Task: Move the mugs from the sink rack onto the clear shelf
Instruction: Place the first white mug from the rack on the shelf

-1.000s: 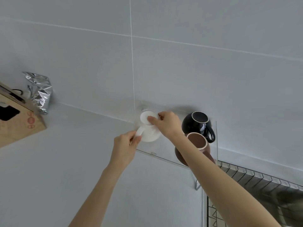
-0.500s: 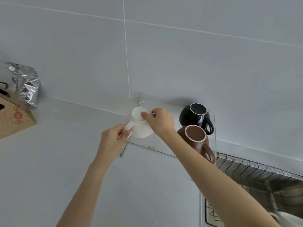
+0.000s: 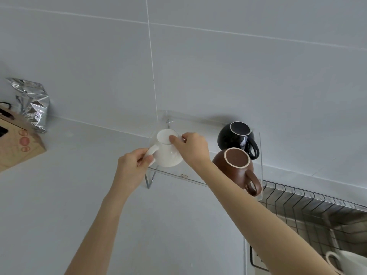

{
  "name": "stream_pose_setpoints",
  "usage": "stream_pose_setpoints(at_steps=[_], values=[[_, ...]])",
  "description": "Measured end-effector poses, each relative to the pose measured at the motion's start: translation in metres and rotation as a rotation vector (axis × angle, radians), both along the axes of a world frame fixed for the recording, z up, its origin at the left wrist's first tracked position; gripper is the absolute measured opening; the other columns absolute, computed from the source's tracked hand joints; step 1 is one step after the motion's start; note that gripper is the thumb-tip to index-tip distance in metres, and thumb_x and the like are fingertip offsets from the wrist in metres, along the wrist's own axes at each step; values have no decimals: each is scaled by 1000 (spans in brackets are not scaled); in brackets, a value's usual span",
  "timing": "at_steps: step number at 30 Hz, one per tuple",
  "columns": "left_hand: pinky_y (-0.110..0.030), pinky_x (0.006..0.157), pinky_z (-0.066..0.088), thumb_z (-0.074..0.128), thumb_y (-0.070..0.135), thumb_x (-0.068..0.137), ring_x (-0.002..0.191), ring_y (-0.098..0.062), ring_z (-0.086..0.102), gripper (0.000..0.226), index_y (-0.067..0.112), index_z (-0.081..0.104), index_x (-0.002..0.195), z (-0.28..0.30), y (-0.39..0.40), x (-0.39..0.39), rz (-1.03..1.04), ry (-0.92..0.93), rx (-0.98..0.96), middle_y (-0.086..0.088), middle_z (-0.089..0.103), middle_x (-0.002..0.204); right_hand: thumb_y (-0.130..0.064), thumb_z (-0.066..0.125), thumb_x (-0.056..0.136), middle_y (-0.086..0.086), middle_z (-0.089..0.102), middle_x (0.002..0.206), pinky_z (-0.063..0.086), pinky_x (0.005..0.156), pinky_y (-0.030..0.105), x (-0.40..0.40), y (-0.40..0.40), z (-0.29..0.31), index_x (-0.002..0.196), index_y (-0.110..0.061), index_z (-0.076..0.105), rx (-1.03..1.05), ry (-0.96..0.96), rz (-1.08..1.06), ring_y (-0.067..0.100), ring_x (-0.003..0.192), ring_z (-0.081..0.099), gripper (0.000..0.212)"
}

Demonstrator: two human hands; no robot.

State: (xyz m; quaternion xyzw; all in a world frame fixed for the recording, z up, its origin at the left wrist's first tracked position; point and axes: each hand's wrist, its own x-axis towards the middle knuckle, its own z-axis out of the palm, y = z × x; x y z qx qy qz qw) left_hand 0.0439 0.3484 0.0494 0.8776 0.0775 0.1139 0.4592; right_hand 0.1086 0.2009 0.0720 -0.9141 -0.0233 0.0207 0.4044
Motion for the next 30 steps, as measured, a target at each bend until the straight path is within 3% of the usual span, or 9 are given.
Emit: stream_pose_setpoints(at_steps=[5,7,9,12,15,17,21,25,30], values=[[-29,71,38,54,12,85,89,-37,59,18,9,64,99,7,-4,1,-13,57,65,-23,67,91,-39,50,87,6,49,68,33,48,30,-1,-2,12,66,-8,47,-3,100,74,31,74,48,37],[-27,71,34,51,13,86,94,-35,56,22,5,56,106,17,-14,0,-24,50,154,-22,64,101,-37,47,91,17,62,99,45,72,36,-2,-14,30,100,0,57,-1,96,121,35,96,56,40],[-29,87,35,51,14,87,114,-32,50,37,6,48,123,31,-35,-5,-4,-25,223,-18,57,124,-34,46,92,18,62,117,41,88,31,-8,-41,53,120,-1,53,41,8,119,31,108,56,43],[-28,99,33,53,21,86,123,-27,44,44,10,45,128,56,-85,-17,-60,-239,273,-11,53,132,-25,49,90,19,70,98,46,81,22,-26,-106,80,97,-6,66,170,-119,70,28,83,62,27],[-22,91,35,49,33,81,114,-18,46,45,12,51,121,70,-152,-34,-334,-395,330,-7,59,120,-17,49,89,16,70,92,50,92,43,-54,-180,86,87,-6,67,251,-122,-18,28,91,66,21],[-24,92,39,55,28,81,114,-15,47,42,13,52,121,70,-198,-48,-523,-410,308,-5,60,120,-16,46,91,9,69,90,50,88,42,-80,-225,81,91,-12,66,249,-103,-84,24,88,66,20],[-31,103,38,57,29,84,123,-16,44,50,16,42,130,46,-272,-72,-780,-236,238,-3,53,132,-16,46,92,7,68,92,50,86,42,-129,-308,54,101,-15,62,208,-35,-264,23,87,65,18],[-24,103,34,56,32,85,124,-14,46,55,18,36,134,5,-330,-86,-931,11,191,-2,49,137,-17,51,89,12,69,99,50,91,45,-170,-382,15,104,-17,61,169,58,-449,27,94,64,17],[-36,107,38,56,30,85,127,-20,45,57,14,35,135,-48,-390,-90,-1021,275,243,-8,45,141,-19,58,86,14,64,117,45,96,41,-203,-439,-45,120,-9,55,95,235,-581,27,106,58,36]])
